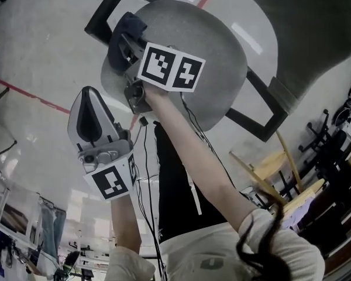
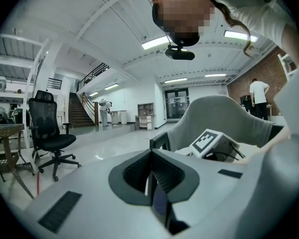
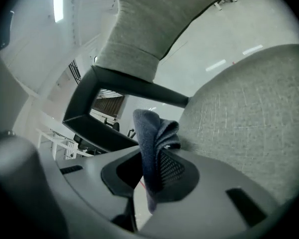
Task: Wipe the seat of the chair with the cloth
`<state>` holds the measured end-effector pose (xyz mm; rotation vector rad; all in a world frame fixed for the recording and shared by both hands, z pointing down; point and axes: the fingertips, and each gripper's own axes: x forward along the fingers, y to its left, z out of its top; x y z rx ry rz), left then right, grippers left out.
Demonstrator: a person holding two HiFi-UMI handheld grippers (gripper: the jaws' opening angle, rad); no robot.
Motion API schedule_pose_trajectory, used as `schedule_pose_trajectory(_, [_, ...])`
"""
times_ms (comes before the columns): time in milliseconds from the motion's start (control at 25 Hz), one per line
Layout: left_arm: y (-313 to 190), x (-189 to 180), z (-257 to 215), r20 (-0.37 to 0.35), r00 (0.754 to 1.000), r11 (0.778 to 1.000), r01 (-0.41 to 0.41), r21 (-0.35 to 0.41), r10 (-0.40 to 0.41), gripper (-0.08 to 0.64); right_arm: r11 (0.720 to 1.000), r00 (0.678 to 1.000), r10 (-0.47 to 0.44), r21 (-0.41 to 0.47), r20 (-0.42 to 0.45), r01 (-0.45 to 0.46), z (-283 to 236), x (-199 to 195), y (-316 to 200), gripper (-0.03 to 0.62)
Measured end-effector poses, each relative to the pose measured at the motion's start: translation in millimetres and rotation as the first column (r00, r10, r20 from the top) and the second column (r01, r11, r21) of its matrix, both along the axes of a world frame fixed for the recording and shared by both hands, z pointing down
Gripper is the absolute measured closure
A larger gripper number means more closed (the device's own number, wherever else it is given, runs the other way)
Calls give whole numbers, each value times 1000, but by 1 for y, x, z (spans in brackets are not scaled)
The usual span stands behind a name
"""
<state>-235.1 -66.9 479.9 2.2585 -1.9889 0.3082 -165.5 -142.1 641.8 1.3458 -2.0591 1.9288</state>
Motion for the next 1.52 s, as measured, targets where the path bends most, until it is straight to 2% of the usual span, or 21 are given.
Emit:
schedule_pose_trajectory(240, [-3, -12, 16, -30, 998, 998, 55, -15, -55, 545, 996, 994, -82, -48, -68, 78, 46, -4, 3, 535])
schedule_pose_trajectory(520, [-12, -12, 3, -36, 996, 997, 79, 15, -79, 545, 991, 985, -127, -68, -116, 119, 48, 2, 6, 535])
schedule_pose_trajectory(680, [-13, -5, -2, -33, 998, 998, 62, 18, -62, 545, 988, 975, -137, -97, -176, 121, 45, 17, 13, 535])
schedule_pose_trajectory(920, [-8, 20, -3, -68, 998, 1000, 15, 3, -15, 545, 985, 965, -121, -145, -235, 88, 43, 59, 40, 535])
schedule_pose_trajectory(1200, [-12, 62, -4, -89, 994, 998, -65, 14, 66, 545, 987, 946, -85, -157, -313, 37, 46, 124, 77, 535])
schedule_pose_trajectory(1520, [-15, 95, -7, -94, 985, 989, -146, 17, 147, 545, 983, 892, -30, -176, -451, -56, 42, 201, 124, 535])
